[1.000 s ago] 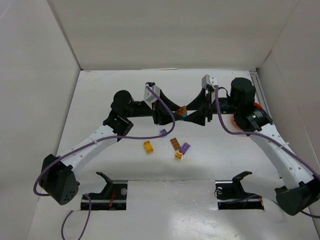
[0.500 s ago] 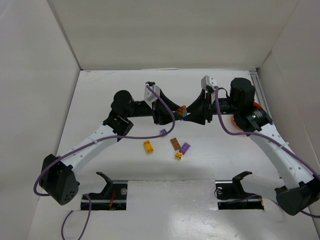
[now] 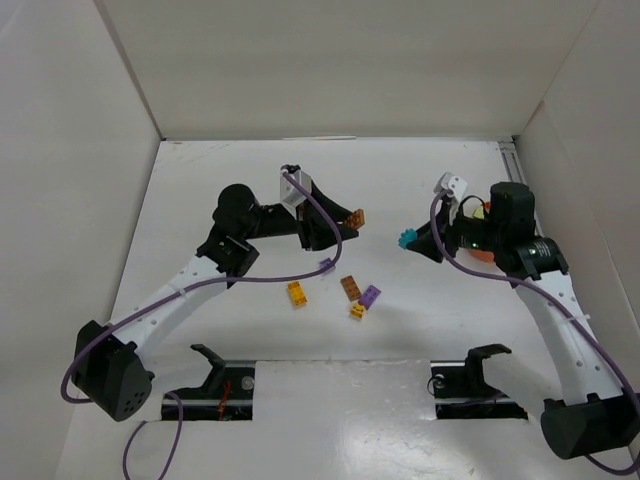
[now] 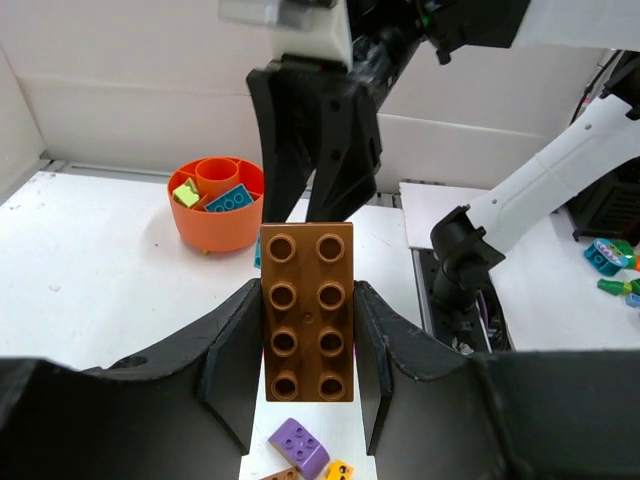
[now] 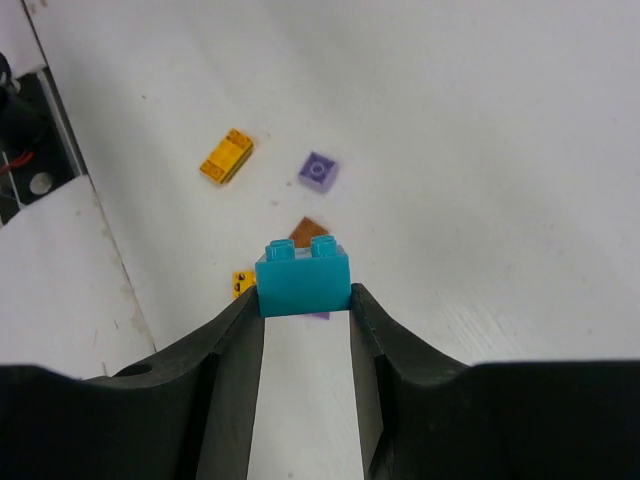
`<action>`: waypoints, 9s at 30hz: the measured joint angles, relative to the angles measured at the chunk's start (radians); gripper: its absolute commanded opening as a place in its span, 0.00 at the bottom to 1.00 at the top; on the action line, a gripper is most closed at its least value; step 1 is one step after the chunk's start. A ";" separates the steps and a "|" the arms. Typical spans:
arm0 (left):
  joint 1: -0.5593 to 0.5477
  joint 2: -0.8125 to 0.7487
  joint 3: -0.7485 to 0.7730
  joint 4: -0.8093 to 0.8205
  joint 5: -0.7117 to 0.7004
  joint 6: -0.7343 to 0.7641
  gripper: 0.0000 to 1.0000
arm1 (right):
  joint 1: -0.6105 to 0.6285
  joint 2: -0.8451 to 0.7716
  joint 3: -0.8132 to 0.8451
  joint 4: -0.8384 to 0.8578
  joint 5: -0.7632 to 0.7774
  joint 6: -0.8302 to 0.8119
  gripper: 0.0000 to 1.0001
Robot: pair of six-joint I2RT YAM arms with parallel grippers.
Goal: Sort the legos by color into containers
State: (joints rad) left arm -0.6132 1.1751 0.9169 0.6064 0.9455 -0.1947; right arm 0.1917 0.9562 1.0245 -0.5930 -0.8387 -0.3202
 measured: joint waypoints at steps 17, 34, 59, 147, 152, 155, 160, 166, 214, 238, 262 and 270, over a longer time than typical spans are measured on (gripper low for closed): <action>0.000 -0.011 -0.029 -0.095 -0.256 -0.089 0.00 | -0.190 0.108 0.102 -0.240 0.957 0.109 0.00; 0.007 0.034 -0.059 -0.160 -0.333 -0.066 0.00 | -0.246 0.360 0.126 -0.103 1.048 0.141 0.00; 0.006 0.047 -0.059 -0.189 -0.334 -0.053 0.00 | -0.289 0.490 0.105 0.018 0.972 0.169 0.00; -0.150 0.025 0.063 -0.451 -0.531 0.384 0.00 | 0.270 0.364 0.231 0.220 0.060 0.598 0.05; -0.150 0.025 0.063 -0.446 -0.539 0.383 0.41 | 0.262 0.368 0.230 0.234 0.052 0.604 0.00; -0.153 0.025 0.063 -0.438 -0.526 0.373 0.65 | 0.239 0.362 0.230 0.229 0.050 0.575 0.00; -0.160 0.011 0.055 -0.425 -0.511 0.350 0.78 | 0.072 0.304 0.216 0.192 0.079 0.505 0.00; -0.131 -0.050 -0.017 -0.403 -0.515 0.268 1.00 | -0.219 0.228 0.193 0.102 0.136 0.388 0.00; 0.321 0.104 -0.176 -0.556 -0.537 -0.286 1.00 | -0.668 0.478 0.133 0.226 0.454 0.208 0.00; 0.321 0.053 -0.219 -0.589 -0.570 -0.317 1.00 | -0.668 0.391 0.076 0.171 0.502 0.211 0.00; 0.321 0.052 -0.219 -0.589 -0.568 -0.319 1.00 | -0.668 0.420 0.041 0.136 0.483 0.203 0.35; 0.321 0.035 -0.225 -0.592 -0.568 -0.320 1.00 | -0.617 0.411 0.045 0.111 0.534 0.180 0.54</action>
State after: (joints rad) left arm -0.2924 1.2098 0.6914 0.0147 0.3775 -0.5144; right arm -0.4252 1.3674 1.0691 -0.4820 -0.3046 -0.1402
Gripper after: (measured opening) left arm 0.997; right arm 0.533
